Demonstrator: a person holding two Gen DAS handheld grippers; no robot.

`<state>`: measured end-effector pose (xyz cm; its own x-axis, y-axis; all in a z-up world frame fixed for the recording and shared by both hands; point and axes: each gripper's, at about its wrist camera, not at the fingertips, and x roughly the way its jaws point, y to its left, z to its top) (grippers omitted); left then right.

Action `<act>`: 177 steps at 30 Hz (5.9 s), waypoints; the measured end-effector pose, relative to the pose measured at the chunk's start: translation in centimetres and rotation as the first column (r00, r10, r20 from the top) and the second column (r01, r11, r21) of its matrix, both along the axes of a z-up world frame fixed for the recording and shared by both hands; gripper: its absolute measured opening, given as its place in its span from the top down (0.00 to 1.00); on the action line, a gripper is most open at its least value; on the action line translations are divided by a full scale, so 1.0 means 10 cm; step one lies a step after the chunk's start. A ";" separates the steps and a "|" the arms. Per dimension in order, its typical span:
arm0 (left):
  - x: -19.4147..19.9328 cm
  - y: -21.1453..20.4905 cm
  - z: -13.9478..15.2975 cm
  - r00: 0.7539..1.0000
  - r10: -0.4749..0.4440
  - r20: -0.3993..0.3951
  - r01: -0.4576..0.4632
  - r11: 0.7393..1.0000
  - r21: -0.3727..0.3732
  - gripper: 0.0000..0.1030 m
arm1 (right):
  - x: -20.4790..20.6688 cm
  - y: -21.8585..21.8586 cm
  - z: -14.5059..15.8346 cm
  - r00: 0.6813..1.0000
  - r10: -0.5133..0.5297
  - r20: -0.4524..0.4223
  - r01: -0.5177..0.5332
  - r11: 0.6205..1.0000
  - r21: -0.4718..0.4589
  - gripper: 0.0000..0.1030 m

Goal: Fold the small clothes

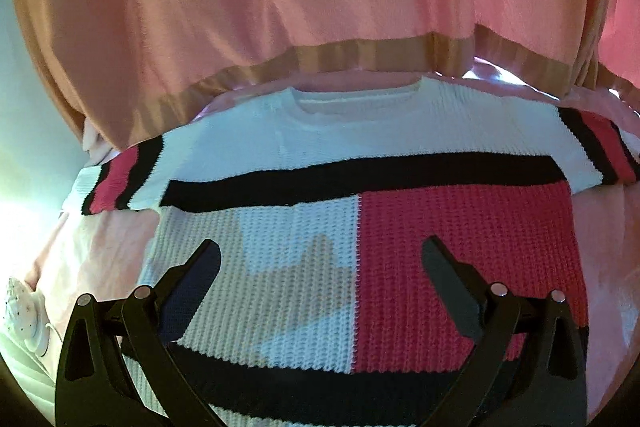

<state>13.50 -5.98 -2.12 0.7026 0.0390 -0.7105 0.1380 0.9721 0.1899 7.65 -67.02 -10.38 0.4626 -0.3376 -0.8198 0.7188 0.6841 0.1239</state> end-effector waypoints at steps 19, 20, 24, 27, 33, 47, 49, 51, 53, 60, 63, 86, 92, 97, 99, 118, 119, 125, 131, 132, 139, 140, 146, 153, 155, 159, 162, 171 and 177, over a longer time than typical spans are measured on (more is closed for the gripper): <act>-0.10 0.22 0.28 0.999 0.029 0.041 -0.026 0.996 -0.084 0.05 | 0.80 2.52 2.32 0.666 0.576 0.475 -0.596 0.793 -0.125 0.88; -0.11 0.26 0.31 0.998 0.035 0.043 -0.031 0.995 -0.095 0.05 | 0.89 2.78 2.39 0.633 0.609 0.479 -0.634 0.762 -0.130 0.88; -0.13 0.47 0.38 0.997 0.068 0.045 -0.062 0.989 -0.135 0.05 | 1.30 3.91 2.39 0.519 0.725 0.454 -0.764 0.631 -0.135 0.87; -0.11 0.63 0.40 0.994 0.100 0.050 -0.092 0.984 -0.151 0.05 | 1.60 4.69 2.07 0.447 0.801 0.398 -0.853 0.515 -0.078 0.80; 0.08 1.01 0.38 0.988 0.155 0.006 -0.151 0.969 -0.198 0.05 | 1.50 4.97 1.86 0.440 0.856 0.272 -0.863 0.487 -0.136 0.62; 1.10 1.16 -0.34 0.959 0.196 -0.203 -0.261 0.891 -0.373 0.05 | 0.40 3.23 0.75 0.715 0.698 -0.039 -0.699 0.711 -0.081 0.37; 1.21 1.14 -0.48 0.944 0.200 -0.262 -0.298 0.858 -0.419 0.06 | 0.49 3.22 0.58 0.718 0.695 -0.044 -0.696 0.715 -0.063 0.37; 1.29 1.11 -0.54 0.941 0.198 -0.274 -0.307 0.841 -0.446 0.12 | 0.57 3.22 0.47 0.722 0.691 -0.031 -0.692 0.721 -0.035 0.37; 1.34 1.05 -0.57 0.946 0.190 -0.263 -0.291 0.855 -0.430 0.26 | 0.64 3.26 0.41 0.721 0.692 -0.019 -0.692 0.721 -0.015 0.41; 1.40 1.06 -0.21 0.984 0.143 -0.108 -0.177 0.872 -0.457 0.93 | 0.57 3.16 0.94 0.734 0.653 0.185 -0.652 0.754 -0.074 0.88; 1.45 1.13 -0.23 0.981 0.155 -0.114 -0.190 0.878 -0.440 0.93 | 0.51 3.06 0.91 0.755 0.639 0.149 -0.628 0.769 -0.117 0.89; 1.37 3.46 0.14 0.796 0.602 -0.068 -0.565 0.696 -0.443 0.11 | -0.16 4.13 1.48 0.701 0.713 0.000 -0.682 0.670 -0.293 0.31; 1.65 4.78 -0.14 0.605 0.784 -0.138 -0.763 0.522 -0.380 0.11 | -0.23 4.81 1.14 0.579 0.813 -0.059 -0.798 0.551 -0.244 0.31; 1.88 5.24 -0.49 0.570 0.797 -0.201 -0.798 0.478 -0.368 0.14 | -0.16 4.84 0.90 0.570 0.817 -0.090 -0.815 0.547 -0.192 0.31; 1.96 5.34 -0.60 0.570 0.785 -0.242 -0.794 0.451 -0.408 0.28 | -0.10 4.79 0.83 0.588 0.804 -0.085 -0.804 0.570 -0.170 0.31; 1.09 1.64 1.14 0.984 0.102 0.148 -0.026 0.894 -0.447 0.84 | 0.02 4.15 1.17 0.711 0.702 0.049 -0.692 0.710 -0.132 0.29; 1.07 1.47 1.09 0.989 0.072 0.133 -0.006 0.898 -0.440 0.84 | 0.03 4.09 1.19 0.719 0.693 0.053 -0.684 0.719 -0.123 0.29; 0.80 0.68 0.27 0.997 -0.047 -0.061 0.021 0.929 -0.369 0.30 | 0.09 3.85 1.23 0.753 0.657 0.035 -0.649 0.750 -0.127 0.26; 0.51 1.04 0.09 0.988 0.097 -0.120 -0.136 0.913 -0.384 0.20 | 0.19 3.89 1.19 0.710 0.701 0.063 -0.697 0.713 -0.079 0.26; 0.50 1.24 0.13 0.981 0.153 -0.117 -0.188 0.894 -0.407 0.16 | 0.24 3.95 1.17 0.691 0.718 0.080 -0.717 0.695 -0.050 0.26; 0.50 1.90 0.08 0.933 0.312 -0.177 -0.359 0.817 -0.451 0.16 | 1.03 4.46 1.18 0.646 0.744 0.172 -0.762 0.643 0.080 0.26; 0.51 1.92 0.05 0.933 0.313 -0.180 -0.361 0.823 -0.439 0.16 | 1.14 4.52 1.14 0.652 0.739 0.169 -0.757 0.645 0.100 0.26; 0.59 2.04 -0.02 0.932 0.323 -0.167 -0.363 0.844 -0.395 0.16 | 1.73 4.74 0.66 0.725 0.682 0.096 -0.682 0.692 0.236 0.26; 0.67 2.23 -0.04 0.911 0.362 -0.197 -0.412 0.818 -0.402 0.16 | 1.83 4.99 0.63 0.708 0.686 0.167 -0.699 0.648 0.303 0.93; 0.66 2.28 -0.01 0.909 0.365 -0.203 -0.417 0.808 -0.415 0.16 | 1.78 5.01 0.93 0.680 0.696 0.229 -0.733 0.638 0.236 0.96; 0.63 2.30 0.07 0.911 0.365 -0.194 -0.413 0.797 -0.441 0.16 | 1.41 4.79 1.87 0.589 0.723 0.362 -0.790 0.609 0.069 0.97; 0.63 2.25 0.09 0.915 0.349 -0.203 -0.404 0.797 -0.450 0.16 | 1.11 4.47 2.19 0.589 0.742 0.321 -0.765 0.639 -0.075 0.97; 0.78 1.84 -0.05 0.915 0.244 -0.321 -0.387 0.754 -0.530 0.16 | 1.04 3.58 0.89 0.750 0.652 0.106 -0.661 0.743 0.105 0.97; 1.00 1.95 -0.10 0.893 0.279 -0.353 -0.448 0.623 -0.642 0.16 | 1.07 3.57 1.06 0.731 0.667 0.145 -0.681 0.725 0.102 0.98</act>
<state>23.47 13.51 -3.11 0.5814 -0.2988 -0.7568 -0.3045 0.7826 -0.5429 18.31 -31.27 0.20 0.5988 0.2056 -0.7740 0.0548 0.9537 0.2957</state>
